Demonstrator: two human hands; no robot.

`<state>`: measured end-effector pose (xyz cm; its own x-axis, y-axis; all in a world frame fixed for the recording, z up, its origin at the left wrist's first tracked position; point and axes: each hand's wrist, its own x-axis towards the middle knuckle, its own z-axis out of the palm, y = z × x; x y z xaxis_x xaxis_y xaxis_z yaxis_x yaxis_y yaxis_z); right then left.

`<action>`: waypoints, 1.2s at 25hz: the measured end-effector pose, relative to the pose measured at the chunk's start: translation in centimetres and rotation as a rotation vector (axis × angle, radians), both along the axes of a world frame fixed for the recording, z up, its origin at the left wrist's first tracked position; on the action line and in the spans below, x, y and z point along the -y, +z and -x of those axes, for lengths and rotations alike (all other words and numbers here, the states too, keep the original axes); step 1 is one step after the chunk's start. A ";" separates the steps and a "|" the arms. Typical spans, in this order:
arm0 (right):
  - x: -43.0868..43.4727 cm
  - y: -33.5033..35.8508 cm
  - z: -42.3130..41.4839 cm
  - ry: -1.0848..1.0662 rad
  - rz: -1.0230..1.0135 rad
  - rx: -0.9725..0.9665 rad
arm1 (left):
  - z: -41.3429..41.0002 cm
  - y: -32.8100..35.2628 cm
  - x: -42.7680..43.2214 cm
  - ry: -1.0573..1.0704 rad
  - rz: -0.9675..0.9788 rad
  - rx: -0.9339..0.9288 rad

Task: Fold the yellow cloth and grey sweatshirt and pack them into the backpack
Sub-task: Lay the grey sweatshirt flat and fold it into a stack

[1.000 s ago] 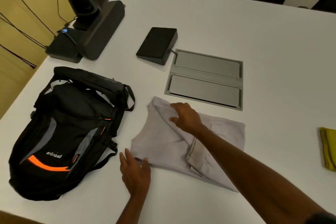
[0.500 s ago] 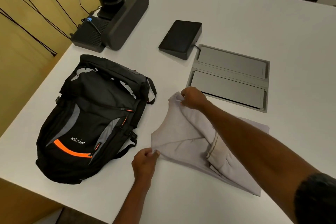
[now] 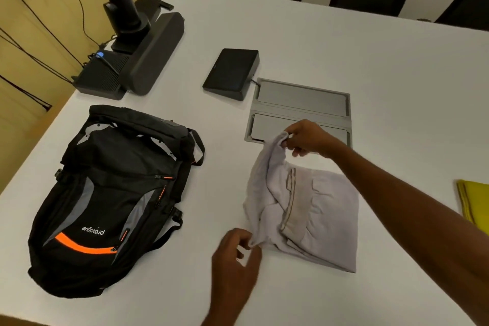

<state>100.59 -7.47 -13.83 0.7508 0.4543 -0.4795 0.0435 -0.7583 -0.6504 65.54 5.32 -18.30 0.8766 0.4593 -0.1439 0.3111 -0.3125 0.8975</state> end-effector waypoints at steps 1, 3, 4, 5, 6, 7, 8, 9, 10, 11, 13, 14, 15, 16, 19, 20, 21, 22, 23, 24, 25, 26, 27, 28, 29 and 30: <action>1.7 0.9 -0.1 -0.052 -0.039 -0.111 | -0.2 0.3 1.4 -0.086 -0.053 0.073; 5.3 2.1 -0.3 -0.135 -0.116 -0.277 | -0.7 0.6 4.3 -0.226 -0.115 0.210; 6.9 2.3 -0.3 -0.177 -0.151 -0.333 | -1.0 0.5 5.8 -0.286 -0.141 0.265; 8.5 2.3 -0.4 -0.229 -0.184 -0.373 | -1.4 0.2 7.2 -0.345 -0.167 0.305; 10.1 2.1 -0.4 -0.293 -0.213 -0.393 | -1.8 -0.1 8.6 -0.408 -0.186 0.323; 11.6 1.8 -0.5 -0.362 -0.234 -0.397 | -2.2 -0.6 10.0 -0.469 -0.201 0.325; 13.3 1.4 -0.7 -0.428 -0.248 -0.396 | -2.5 -1.1 11.4 -0.525 -0.207 0.313; 14.8 0.7 -0.7 -0.476 -0.257 -0.406 | -2.7 -1.7 12.7 -0.570 -0.209 0.300; 16.2 0.0 -0.7 -0.505 -0.264 -0.433 | -2.9 -2.3 13.8 -0.602 -0.209 0.286; 17.4 -0.7 -0.6 -0.520 -0.275 -0.469 | -3.2 -3.1 14.7 -0.624 -0.213 0.276; 19.0 -2.5 -0.3 -0.518 -0.245 -0.452 | -4.0 -4.7 16.3 -0.662 -0.243 0.254; 19.5 -3.5 -0.2 -0.498 -0.203 -0.386 | -4.4 -5.4 17.0 -0.681 -0.258 0.234; 19.7 -4.7 -0.2 -0.477 -0.155 -0.308 | -4.7 -6.1 17.5 -0.705 -0.271 0.213; 19.9 -5.9 -0.1 -0.470 -0.107 -0.236 | -4.9 -6.7 18.0 -0.737 -0.292 0.191; 20.5 -9.3 0.5 -0.512 -0.024 -0.114 | -5.1 -8.5 19.0 -0.827 -0.403 0.119; 20.6 -10.1 0.8 -0.516 -0.009 -0.090 | -5.2 -9.1 19.2 -0.844 -0.431 0.092; 20.8 -11.0 1.0 -0.523 0.001 -0.070 | -5.3 -10.0 19.3 -0.850 -0.436 0.064; 20.9 -11.8 1.2 -0.529 0.008 -0.050 | -5.3 -10.6 19.3 -0.862 -0.419 0.030; 21.0 -12.6 1.4 -0.540 0.010 -0.032 | -5.4 -11.0 19.1 -0.870 -0.388 0.009; 21.0 -13.2 1.7 -0.557 0.004 -0.015 | -5.6 -10.9 18.9 -0.874 -0.335 -0.018; 21.0 -13.5 2.1 -0.583 -0.008 0.006 | -5.8 -10.6 18.4 -0.873 -0.280 -0.012; 20.9 -13.5 2.8 -0.611 -0.024 0.036 | -6.2 -10.2 17.9 -0.857 -0.256 0.019; 20.7 -13.4 3.8 -0.624 -0.036 0.088 | -6.8 -9.8 17.1 -0.811 -0.283 0.082; 20.6 -13.0 5.3 -0.612 -0.031 0.168 | -7.7 -9.3 16.3 -0.741 -0.350 0.146; 20.4 -12.7 7.1 -0.570 -0.008 0.275 | -8.6 -9.1 15.4 -0.664 -0.428 0.184; 20.1 -12.6 9.2 -0.501 0.019 0.394 | -9.8 -8.9 14.4 -0.597 -0.495 0.186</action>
